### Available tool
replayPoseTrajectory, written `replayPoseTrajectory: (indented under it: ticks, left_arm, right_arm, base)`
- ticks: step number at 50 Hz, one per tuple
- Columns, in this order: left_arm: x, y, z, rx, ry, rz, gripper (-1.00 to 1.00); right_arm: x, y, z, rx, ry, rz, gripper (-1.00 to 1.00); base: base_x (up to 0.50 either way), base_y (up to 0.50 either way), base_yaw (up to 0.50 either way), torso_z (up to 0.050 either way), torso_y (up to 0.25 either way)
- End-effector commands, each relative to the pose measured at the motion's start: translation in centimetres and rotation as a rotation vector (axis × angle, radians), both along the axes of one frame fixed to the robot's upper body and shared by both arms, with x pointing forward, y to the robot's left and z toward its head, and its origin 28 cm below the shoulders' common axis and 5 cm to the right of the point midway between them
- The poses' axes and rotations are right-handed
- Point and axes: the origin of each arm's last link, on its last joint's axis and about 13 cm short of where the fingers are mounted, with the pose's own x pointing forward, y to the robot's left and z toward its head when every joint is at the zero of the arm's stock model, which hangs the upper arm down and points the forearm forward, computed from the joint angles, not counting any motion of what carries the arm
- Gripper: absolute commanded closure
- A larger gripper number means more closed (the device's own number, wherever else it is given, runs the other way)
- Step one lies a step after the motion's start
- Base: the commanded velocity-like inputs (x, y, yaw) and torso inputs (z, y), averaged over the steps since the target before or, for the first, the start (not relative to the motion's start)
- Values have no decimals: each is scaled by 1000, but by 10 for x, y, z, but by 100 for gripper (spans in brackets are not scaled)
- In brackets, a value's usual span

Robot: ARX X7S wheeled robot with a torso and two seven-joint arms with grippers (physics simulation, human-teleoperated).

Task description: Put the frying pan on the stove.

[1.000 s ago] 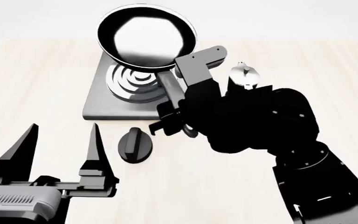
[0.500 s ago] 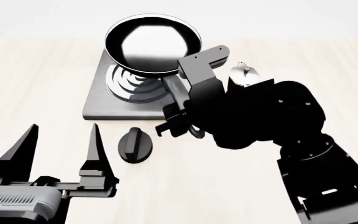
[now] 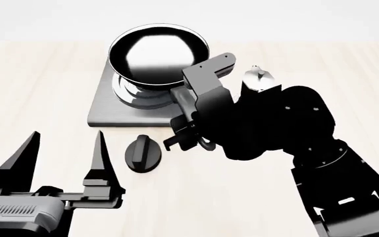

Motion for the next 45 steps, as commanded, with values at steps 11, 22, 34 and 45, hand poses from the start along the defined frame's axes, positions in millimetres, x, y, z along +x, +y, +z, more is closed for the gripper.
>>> replayPoseTrajectory:
  ticks: [11,22,34,45]
  left_arm:
    - [-1,1,1,-3,-2,4,-100]
    - [-1,1,1,-2,-3,5,-100]
    - [-1,2,2,-5,-3,8,-100]
    - [-1,3,2,-5,-4,10,-100]
  right_arm:
    - [1,7,3,-25,-65,21,100]
    - [8,7,-2,-18,-58,9,100]
    - [18,8,-10,-11,-39,-5,100]
    - [19,12,-17,-32,-34,10,100]
  base:
    - [0,0,0,1,2]
    - [0,0,0,0,2]
    - [0,0,0,1,3]
    - [0,0,0,0,2]
